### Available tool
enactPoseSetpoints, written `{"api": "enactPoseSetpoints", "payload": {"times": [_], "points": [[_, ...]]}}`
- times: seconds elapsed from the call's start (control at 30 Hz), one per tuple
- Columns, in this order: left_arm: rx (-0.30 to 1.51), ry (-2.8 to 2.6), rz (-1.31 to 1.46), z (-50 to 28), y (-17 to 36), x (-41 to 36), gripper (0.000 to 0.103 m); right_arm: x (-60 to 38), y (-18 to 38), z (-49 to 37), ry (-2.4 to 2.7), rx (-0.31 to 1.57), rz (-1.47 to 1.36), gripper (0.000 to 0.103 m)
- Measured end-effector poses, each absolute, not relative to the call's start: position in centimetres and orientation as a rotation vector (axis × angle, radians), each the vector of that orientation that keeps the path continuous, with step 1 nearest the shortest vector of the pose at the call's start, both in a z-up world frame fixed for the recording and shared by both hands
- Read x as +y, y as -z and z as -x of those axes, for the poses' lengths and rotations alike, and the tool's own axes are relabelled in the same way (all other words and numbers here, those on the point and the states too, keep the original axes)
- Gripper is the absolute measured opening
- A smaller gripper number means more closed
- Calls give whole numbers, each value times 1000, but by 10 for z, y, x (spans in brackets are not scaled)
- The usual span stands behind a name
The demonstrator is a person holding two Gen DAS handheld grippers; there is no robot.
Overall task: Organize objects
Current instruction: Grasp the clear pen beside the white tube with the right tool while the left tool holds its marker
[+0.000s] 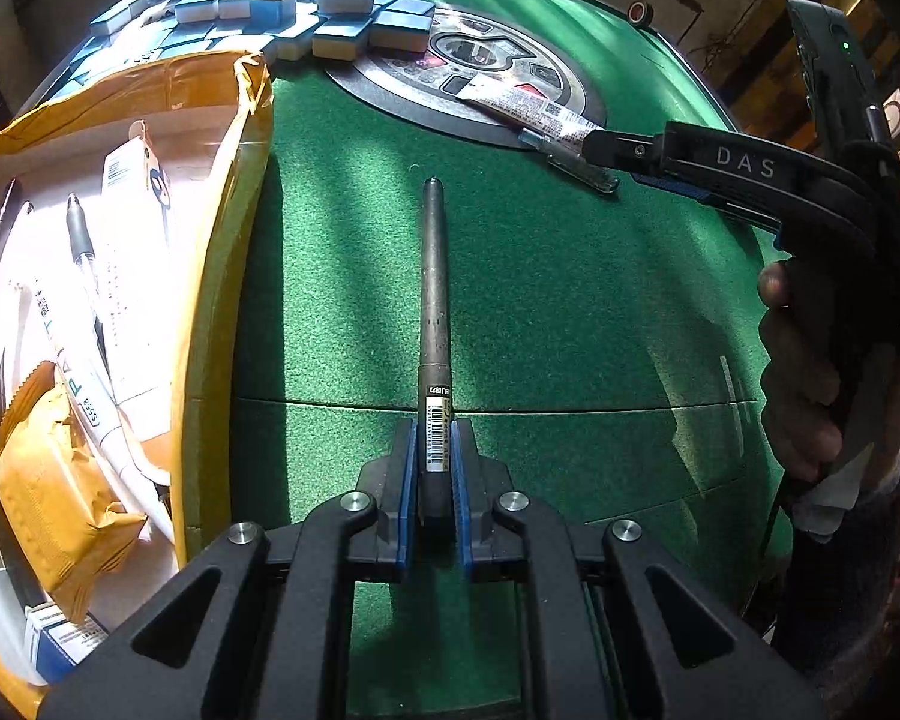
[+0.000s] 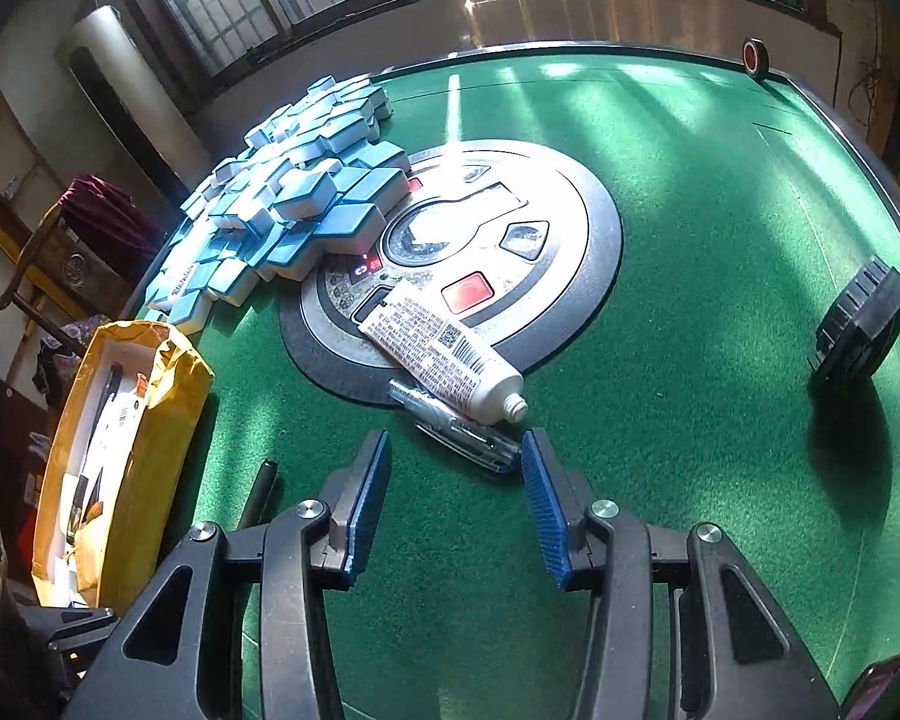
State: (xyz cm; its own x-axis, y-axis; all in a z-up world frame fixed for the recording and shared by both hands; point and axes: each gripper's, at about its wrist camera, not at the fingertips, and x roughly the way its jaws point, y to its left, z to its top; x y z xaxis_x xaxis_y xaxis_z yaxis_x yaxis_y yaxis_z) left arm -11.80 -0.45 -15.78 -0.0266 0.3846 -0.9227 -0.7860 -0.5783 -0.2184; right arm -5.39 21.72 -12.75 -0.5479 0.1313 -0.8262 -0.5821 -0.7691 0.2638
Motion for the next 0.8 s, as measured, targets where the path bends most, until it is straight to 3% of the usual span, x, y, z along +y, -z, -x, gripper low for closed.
{"api": "enactPoseSetpoints", "payload": {"times": [0.47, 0.6, 0.8], "points": [[450, -1733, 1393, 117, 157, -7, 9, 190, 143, 86, -2362, 589, 1331, 39], [437, -1724, 1410, 120, 157, -6, 9, 185, 144, 91, -2302, 530, 1332, 18], [484, -1743, 1388, 111, 157, -7, 9, 163, 144, 71, -2289, 555, 1341, 13]]}}
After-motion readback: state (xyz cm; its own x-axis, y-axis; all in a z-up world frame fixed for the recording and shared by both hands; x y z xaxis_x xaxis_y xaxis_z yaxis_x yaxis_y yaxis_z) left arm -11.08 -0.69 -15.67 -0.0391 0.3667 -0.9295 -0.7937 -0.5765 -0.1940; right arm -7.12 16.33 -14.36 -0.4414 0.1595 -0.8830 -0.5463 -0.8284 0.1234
